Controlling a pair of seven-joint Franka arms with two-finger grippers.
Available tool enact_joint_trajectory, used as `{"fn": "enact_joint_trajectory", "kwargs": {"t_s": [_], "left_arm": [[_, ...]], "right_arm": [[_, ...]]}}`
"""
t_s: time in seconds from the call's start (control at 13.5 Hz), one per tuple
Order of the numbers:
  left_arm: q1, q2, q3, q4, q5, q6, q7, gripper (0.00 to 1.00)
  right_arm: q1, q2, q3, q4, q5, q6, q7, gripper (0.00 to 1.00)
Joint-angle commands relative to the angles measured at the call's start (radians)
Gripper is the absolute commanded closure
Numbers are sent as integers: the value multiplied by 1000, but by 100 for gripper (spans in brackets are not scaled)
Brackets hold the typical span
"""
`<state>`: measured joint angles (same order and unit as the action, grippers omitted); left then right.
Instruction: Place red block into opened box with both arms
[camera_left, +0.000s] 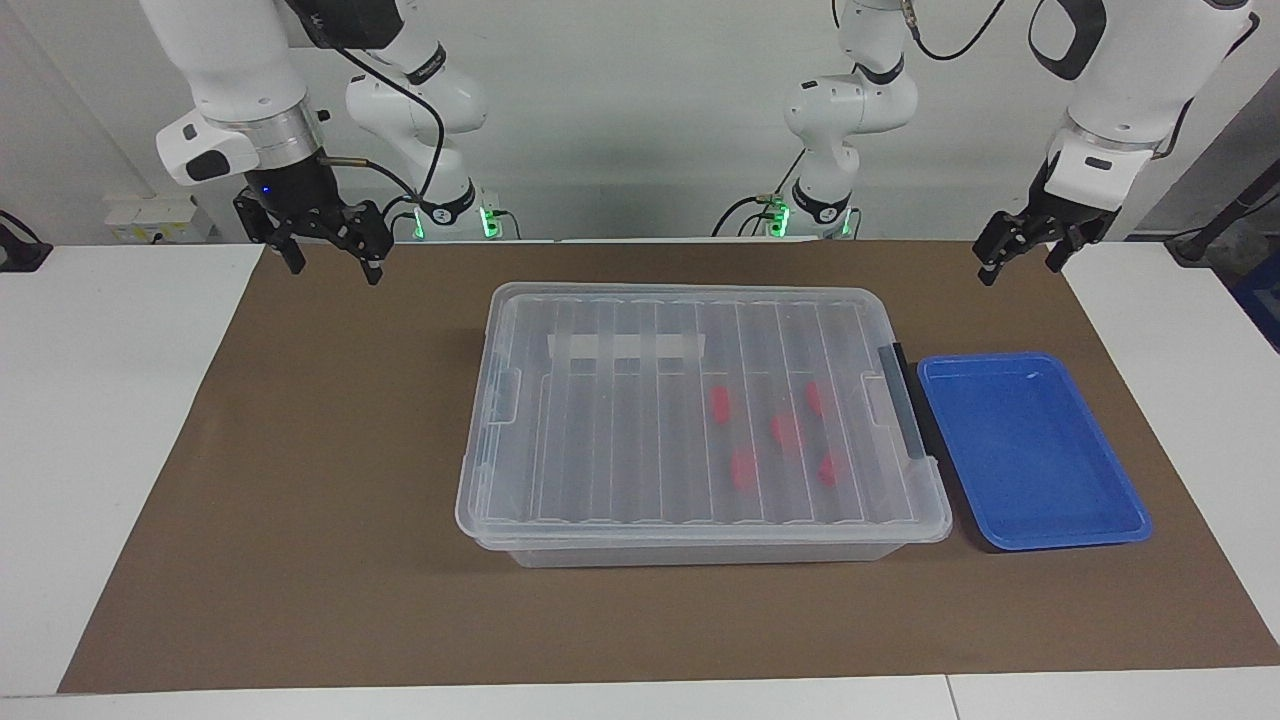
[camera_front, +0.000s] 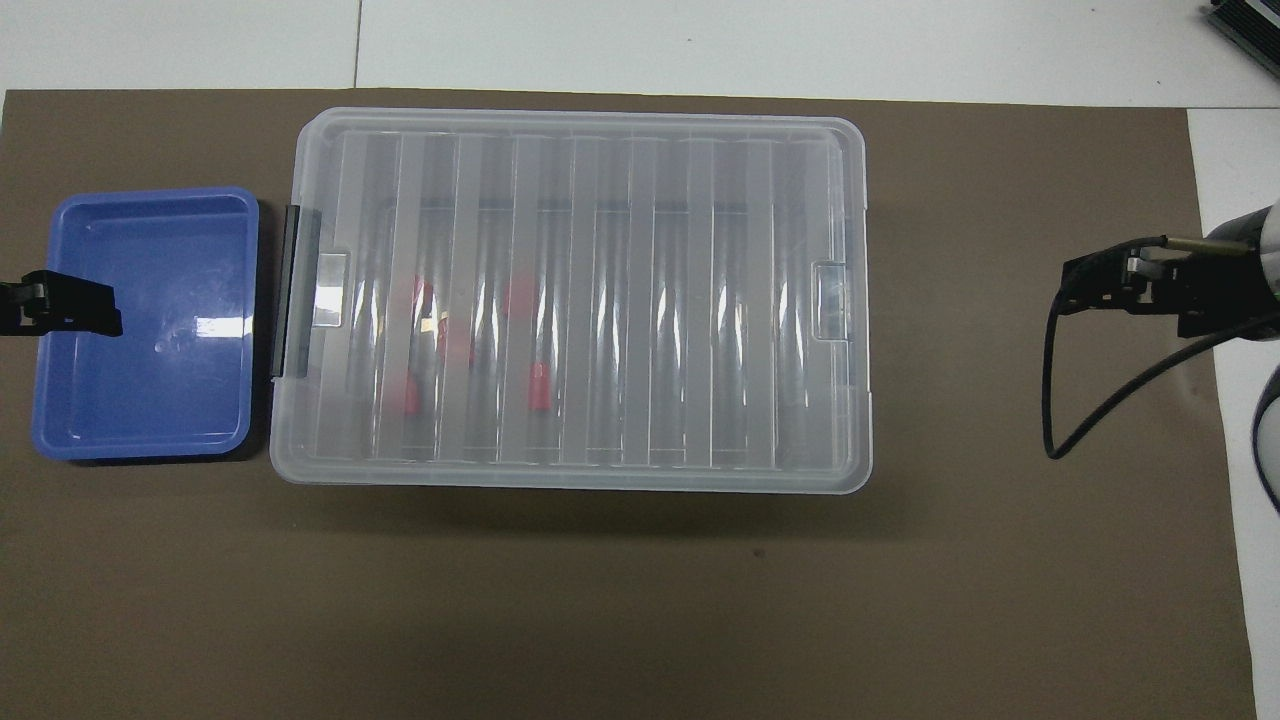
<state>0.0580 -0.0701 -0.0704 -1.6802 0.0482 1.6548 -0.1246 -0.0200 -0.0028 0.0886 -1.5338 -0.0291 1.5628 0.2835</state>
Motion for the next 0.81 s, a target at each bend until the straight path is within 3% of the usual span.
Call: {"fn": "enact_joint_trajectory", "kwargs": {"t_s": [0.0, 0.52, 0.74], "left_arm": [[11, -30, -2, -33, -10, 22, 11, 0], [11, -30, -2, -33, -10, 22, 11, 0], [11, -30, -2, -33, -10, 20, 11, 0]], "right_arm": [[-17, 46, 8, 57, -17, -64, 20, 0], [-15, -11, 8, -40, -35, -63, 29, 0], [-15, -11, 10, -37, -48, -66, 13, 0]]}}
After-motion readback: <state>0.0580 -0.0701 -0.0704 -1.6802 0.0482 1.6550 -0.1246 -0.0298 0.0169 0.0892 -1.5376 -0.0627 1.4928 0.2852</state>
